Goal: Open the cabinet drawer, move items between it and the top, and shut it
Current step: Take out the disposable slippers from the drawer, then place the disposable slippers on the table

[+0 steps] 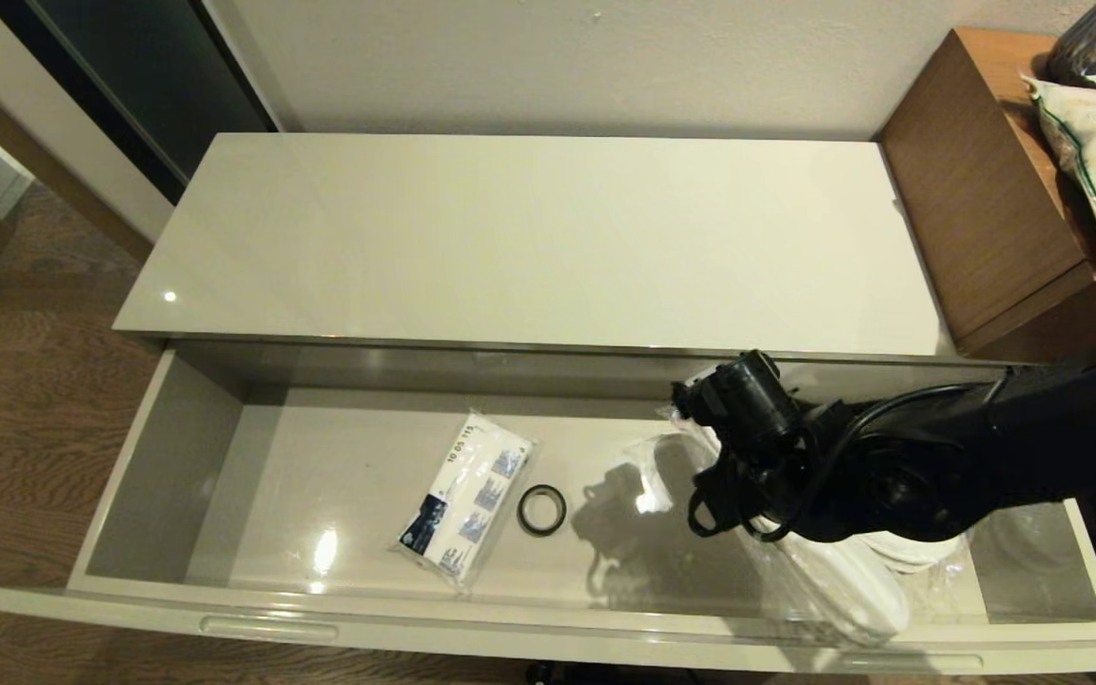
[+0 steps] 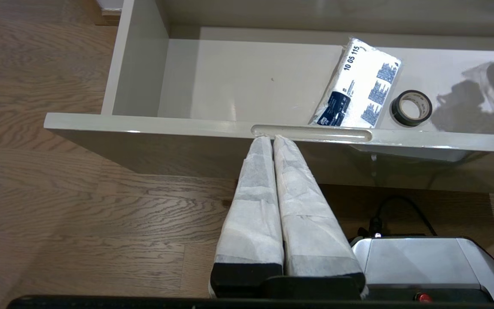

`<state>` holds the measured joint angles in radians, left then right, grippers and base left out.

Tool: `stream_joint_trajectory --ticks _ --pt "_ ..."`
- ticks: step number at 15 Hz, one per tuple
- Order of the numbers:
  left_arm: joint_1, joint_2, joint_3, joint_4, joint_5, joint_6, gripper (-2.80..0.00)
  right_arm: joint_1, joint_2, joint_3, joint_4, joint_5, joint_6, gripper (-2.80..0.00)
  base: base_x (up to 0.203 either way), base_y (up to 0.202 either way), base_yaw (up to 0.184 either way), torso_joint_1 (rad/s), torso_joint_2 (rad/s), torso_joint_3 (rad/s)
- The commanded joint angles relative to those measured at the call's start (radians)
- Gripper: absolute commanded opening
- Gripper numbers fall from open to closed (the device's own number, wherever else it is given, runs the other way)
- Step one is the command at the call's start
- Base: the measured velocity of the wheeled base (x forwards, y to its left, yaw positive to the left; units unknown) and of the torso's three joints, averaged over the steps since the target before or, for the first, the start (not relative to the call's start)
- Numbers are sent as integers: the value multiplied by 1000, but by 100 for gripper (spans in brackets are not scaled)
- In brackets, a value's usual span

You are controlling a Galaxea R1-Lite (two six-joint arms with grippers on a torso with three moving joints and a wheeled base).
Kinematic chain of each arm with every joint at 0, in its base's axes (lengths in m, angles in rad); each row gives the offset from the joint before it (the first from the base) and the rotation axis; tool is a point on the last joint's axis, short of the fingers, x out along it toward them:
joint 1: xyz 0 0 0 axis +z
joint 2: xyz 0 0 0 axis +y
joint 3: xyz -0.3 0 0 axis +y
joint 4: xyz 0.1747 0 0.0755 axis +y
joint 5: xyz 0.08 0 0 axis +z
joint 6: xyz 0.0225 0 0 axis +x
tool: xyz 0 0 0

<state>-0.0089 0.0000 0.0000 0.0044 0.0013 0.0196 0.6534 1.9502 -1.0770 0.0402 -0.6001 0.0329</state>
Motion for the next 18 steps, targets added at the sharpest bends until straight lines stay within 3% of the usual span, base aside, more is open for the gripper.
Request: stream_joint_trajectory --ticks 1,6,11,15,18 --pt "0 0 0 0 0 0 -280 30 -73 -3 49 -3 20 -280 0 0 0 0 0 0" --pt "0 0 0 0 0 0 -280 76 -196 -2 210 -5 76 -280 0 0 0 0 0 0" --pt "0 0 0 0 0 0 -280 83 -285 -34 274 -35 67 -280 0 0 0 0 0 0" --pt "0 0 0 0 0 0 -280 24 -303 -297 442 -53 28 -280 0 0 0 0 0 0" --pt "0 0 0 0 0 0 -280 -84 -257 -455 473 -42 1 -280 0 0 0 0 0 0"
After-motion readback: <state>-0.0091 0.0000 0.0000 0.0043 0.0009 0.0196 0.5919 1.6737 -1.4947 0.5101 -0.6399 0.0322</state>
